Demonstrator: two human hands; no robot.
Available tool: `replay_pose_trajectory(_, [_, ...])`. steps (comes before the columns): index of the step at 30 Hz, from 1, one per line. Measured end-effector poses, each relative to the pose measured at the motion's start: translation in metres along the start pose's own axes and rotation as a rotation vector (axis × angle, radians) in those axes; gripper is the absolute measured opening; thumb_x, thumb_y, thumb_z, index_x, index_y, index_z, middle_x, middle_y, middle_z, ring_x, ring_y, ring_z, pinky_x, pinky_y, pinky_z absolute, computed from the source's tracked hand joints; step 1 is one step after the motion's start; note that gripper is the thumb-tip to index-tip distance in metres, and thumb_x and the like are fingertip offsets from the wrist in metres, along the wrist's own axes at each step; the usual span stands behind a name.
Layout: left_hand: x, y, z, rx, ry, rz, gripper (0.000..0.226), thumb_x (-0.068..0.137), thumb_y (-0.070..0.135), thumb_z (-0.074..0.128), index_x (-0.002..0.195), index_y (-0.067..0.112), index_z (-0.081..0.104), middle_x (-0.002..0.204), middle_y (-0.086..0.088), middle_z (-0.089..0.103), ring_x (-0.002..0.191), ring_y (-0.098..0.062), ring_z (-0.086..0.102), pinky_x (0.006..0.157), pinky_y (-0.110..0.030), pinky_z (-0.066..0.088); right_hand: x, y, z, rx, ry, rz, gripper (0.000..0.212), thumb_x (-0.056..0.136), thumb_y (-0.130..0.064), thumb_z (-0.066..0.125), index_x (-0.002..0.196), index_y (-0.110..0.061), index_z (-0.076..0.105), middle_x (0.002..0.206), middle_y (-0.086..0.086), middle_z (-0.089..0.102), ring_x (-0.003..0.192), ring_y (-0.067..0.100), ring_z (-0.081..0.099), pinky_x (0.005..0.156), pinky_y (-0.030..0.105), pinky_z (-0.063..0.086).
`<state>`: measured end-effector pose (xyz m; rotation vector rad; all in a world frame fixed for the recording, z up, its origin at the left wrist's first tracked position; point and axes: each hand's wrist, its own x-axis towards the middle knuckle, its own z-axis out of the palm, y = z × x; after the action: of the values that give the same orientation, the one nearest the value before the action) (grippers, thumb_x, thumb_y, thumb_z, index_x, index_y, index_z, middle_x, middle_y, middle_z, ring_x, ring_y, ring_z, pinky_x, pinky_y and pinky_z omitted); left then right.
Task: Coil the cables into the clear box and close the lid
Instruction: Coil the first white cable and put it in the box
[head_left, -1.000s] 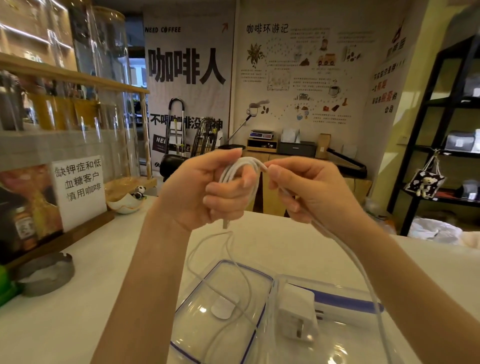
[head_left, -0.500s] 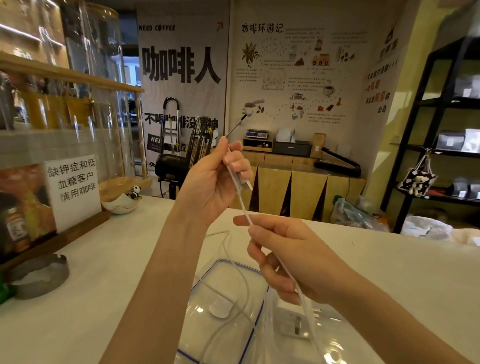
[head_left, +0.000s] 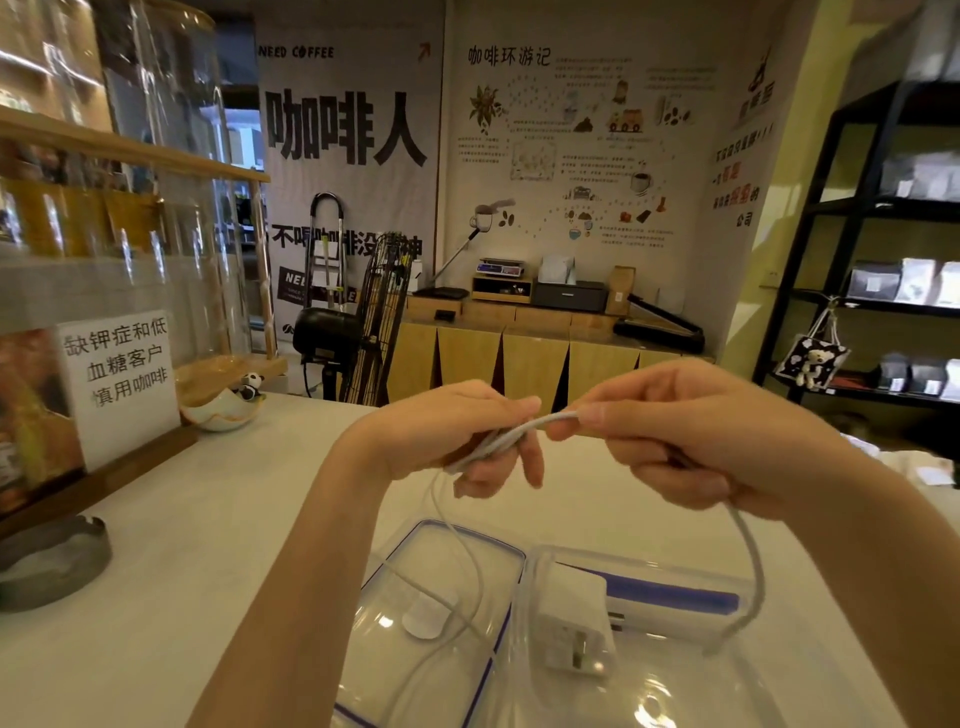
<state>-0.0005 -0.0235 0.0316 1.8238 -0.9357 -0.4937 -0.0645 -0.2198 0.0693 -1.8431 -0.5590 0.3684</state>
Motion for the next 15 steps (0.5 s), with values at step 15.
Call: replay_pose_trajectory(15, [-0.002, 0.02, 0.001, -1.346, -0.32, 0.475, 0.039, 0.096, 0.028, 0.031, 0.09, -0.004, 0.051, 0.052, -0.003, 0.039, 0.047, -0.014, 0.038, 0.051, -0.024, 0.032, 0.035, 0.035, 0.037, 0.431, 0.236, -0.195, 0.022, 0.089, -0.021, 0.047, 0.102, -0.017, 0.065, 0.052, 0.0, 0.048, 0.028, 0.006, 0.032, 0.028, 0.013, 0.024])
